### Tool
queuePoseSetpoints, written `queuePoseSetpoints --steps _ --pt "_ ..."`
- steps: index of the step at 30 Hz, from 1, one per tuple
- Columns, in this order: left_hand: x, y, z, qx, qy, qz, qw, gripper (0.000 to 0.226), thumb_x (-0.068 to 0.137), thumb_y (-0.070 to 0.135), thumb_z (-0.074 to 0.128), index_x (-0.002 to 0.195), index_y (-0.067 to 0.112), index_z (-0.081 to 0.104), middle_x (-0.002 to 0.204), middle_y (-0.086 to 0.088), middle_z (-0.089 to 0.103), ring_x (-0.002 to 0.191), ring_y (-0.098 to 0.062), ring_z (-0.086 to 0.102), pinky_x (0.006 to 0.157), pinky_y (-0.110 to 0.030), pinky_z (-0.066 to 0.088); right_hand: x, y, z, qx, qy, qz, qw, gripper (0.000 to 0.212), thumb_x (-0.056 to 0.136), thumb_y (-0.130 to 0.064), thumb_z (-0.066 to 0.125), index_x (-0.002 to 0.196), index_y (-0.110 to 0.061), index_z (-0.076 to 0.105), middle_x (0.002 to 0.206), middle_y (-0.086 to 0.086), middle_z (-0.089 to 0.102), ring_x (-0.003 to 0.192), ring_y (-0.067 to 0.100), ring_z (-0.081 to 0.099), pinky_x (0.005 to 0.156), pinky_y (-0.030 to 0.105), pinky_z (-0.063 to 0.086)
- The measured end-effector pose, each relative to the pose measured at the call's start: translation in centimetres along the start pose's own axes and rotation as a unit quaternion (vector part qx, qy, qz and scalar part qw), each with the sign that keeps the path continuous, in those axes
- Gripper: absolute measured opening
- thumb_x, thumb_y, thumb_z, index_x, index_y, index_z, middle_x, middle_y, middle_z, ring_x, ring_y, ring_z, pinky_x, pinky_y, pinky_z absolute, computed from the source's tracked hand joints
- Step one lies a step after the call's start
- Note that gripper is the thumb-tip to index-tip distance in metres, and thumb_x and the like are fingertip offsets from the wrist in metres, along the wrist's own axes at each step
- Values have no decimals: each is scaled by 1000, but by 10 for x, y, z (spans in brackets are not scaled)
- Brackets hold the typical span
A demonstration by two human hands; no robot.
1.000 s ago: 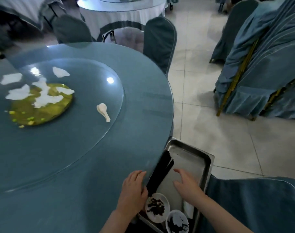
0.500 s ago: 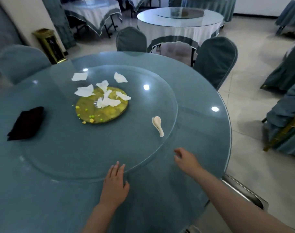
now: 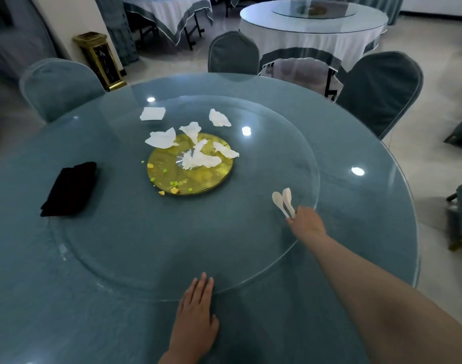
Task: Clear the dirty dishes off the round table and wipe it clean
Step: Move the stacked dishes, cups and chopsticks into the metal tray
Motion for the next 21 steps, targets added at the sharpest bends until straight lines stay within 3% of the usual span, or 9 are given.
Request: queuePoseSetpoints --steps 3,11,18,21 --pt "-2 -3 8 6 -18 3 1000 93 50 35 64 139 15 47 146 -3 48 134 -18 34 111 -23 7 6 -2 0 -5 14 7 1000 29 89 -29 64 102 -3 62 100 16 65 86 33 64 68 35 48" --pt "-5 -8 6 16 -6 4 1000 99 47 34 66 142 14 42 148 -4 46 135 -20 34 112 -29 9 9 -15 9 -10 -4 12 1000 20 86 -17 63 100 -5 57 94 14 63 80 30 55 65 33 41" --pt "-4 -14 7 15 -6 -1 1000 100 46 35 68 141 15 45 149 -3 44 136 -20 34 113 -31 9 12 -18 21 12 -20 20 1000 43 89 -46 58 96 -3 62 86 11 63 78 29 60 62 31 42" --pt "-4 -16 6 11 -3 0 1000 100 46 35 67 142 15 44 149 -3 42 138 -21 31 113 -32 10 12 -24 27 -6 -49 23 998 35 88 -39 66 100 -6 61 87 7 58 77 26 57 64 31 41"
Point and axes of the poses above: each hand's wrist, its own x-axis towards the middle knuckle, its own z-axis out of the palm, y = z × x, the point moved 10 cm from there along x, towards the middle knuckle
